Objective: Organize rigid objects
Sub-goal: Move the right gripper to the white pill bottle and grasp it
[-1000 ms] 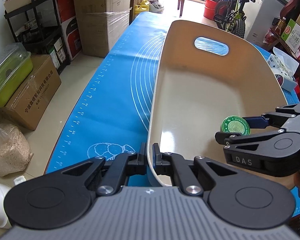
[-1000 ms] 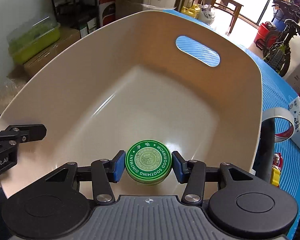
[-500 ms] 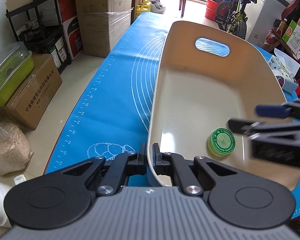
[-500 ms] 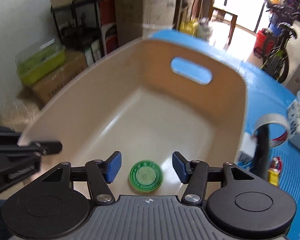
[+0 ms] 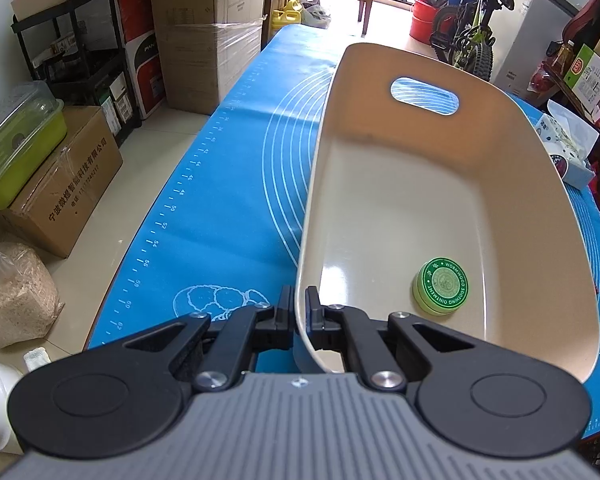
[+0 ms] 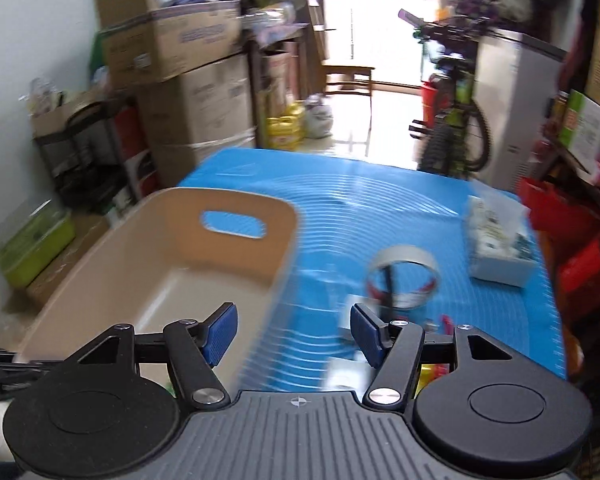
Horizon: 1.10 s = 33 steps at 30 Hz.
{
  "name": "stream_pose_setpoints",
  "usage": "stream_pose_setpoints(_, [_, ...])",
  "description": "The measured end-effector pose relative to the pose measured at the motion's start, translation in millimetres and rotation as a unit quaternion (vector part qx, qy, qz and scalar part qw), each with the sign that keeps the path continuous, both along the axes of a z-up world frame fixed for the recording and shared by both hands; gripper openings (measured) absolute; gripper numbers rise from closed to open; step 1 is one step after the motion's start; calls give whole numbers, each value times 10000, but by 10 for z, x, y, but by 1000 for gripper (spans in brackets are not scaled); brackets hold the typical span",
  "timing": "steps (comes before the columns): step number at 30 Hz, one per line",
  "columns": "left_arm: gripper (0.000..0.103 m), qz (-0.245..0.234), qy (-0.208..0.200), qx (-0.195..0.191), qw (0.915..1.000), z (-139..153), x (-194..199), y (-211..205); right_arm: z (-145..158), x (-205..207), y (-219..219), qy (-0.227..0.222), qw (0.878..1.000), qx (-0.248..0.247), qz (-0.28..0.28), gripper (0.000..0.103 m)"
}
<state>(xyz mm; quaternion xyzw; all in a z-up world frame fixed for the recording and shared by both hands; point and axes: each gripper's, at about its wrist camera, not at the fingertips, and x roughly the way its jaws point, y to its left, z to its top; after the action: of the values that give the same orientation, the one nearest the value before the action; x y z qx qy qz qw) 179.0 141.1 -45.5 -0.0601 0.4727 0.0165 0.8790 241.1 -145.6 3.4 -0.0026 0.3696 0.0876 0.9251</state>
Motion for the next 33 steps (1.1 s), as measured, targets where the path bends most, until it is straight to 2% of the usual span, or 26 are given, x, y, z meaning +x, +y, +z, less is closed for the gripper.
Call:
stream_pose_setpoints(4, [7,-1,-1,0,10000,0,1,0,-217,-12,-302,135,9993,-121,-326,70])
stream_pose_setpoints(9, [7,1,-1,-5,10000,-1,1,-2,-469,-91,-453,295,9988,-259,-279,70])
stream_pose_setpoints(13, [7,0,-1,8,10000,-4,2,-3,-665,-143,-417,510,9979,-207,-356,70])
stream_pose_setpoints(20, [7,-12,-10,-34,10000,-5,0,0,-941,-161,-228,895,9938,217,-620,70])
stream_pose_setpoints(26, [8,-34,-17,-34,10000,-8,-14,5,-1057,-147,-22,929,9925,40,-790,74])
stream_pose_setpoints(33, [8,-33,-17,-41,10000,-9,-15,6,-1188,-64,20,1067,9889,-38,-1029,74])
